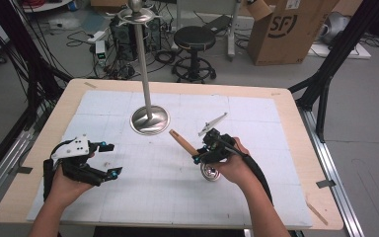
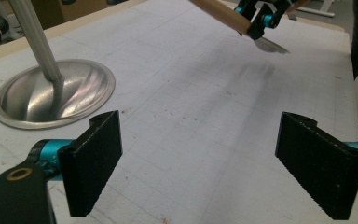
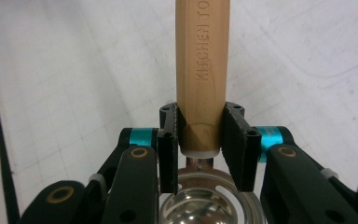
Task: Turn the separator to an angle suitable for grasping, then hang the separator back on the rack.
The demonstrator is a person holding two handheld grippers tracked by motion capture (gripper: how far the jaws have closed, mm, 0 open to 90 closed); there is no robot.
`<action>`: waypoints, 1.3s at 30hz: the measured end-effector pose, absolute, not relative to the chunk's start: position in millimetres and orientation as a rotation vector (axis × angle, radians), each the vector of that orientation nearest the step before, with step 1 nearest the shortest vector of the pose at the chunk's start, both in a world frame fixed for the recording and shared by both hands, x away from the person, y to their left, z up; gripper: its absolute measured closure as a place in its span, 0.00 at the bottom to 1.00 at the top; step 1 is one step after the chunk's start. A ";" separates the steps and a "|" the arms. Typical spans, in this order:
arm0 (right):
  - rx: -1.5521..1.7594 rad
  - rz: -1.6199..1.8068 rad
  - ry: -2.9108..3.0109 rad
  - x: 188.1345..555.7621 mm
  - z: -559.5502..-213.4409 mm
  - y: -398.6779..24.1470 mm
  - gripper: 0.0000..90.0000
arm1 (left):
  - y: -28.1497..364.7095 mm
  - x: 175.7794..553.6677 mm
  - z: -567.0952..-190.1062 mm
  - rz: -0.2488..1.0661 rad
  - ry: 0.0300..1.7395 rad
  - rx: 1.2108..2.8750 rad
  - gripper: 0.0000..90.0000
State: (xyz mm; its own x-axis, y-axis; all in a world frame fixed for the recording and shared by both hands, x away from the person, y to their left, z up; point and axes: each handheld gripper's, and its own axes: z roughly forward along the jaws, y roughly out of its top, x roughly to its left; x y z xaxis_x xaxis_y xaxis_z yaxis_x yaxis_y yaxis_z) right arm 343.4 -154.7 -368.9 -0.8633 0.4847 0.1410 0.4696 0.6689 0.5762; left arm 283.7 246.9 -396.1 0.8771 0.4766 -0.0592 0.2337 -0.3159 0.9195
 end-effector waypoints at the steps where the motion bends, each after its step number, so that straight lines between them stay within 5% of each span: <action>1: 0.813 0.993 2.844 343.0 -367.0 -156.1 0.77 | 246.6 283.7 -396.2 0.266 0.525 1.908 0.16; 39: 0.654 1.457 2.581 343.5 -315.1 -183.6 0.77 | 251.5 289.5 -394.3 0.246 0.510 1.860 0.16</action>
